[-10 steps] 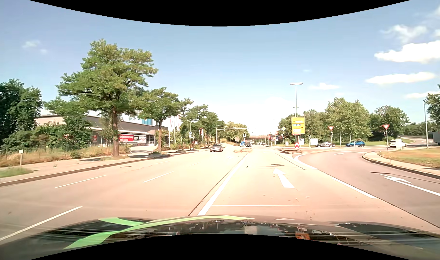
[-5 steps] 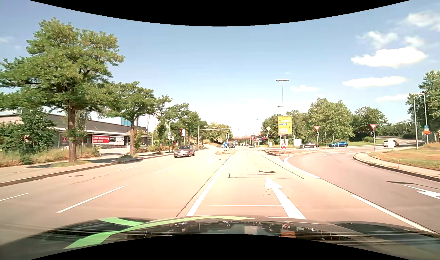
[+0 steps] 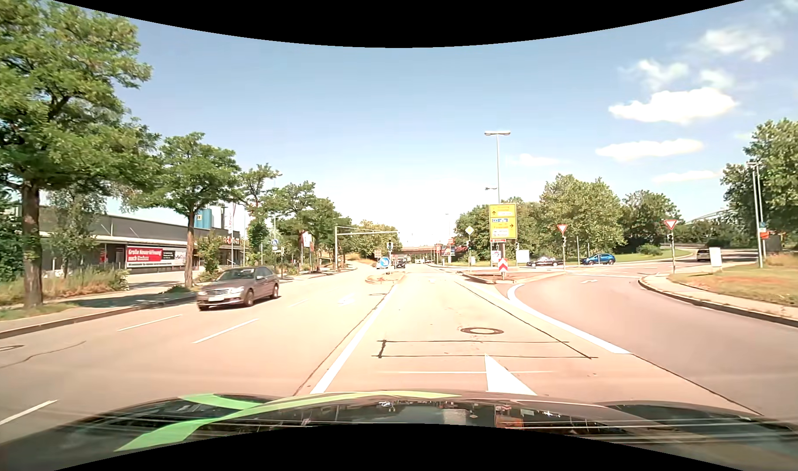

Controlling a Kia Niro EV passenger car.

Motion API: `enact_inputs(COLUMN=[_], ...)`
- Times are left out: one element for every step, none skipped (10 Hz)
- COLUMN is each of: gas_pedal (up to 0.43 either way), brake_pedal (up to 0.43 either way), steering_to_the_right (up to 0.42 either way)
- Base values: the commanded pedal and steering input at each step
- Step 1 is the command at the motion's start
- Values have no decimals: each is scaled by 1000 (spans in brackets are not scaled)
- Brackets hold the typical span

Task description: Follow the waypoints while adhering to traffic rules and regulations

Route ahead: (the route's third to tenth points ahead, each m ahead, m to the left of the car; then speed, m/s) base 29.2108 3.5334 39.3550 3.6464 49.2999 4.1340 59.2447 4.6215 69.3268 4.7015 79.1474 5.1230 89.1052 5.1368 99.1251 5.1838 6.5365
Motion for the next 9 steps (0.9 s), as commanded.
enact_inputs(gas_pedal=[197, 197, 197, 197, 209, 220, 220, 220, 228], brake_pedal=[0, 0, 0, 0, 0, 0, 0, 0, 0], steering_to_the_right=[33, 28, 19, 14, 10, 9, 8, 8, 6])
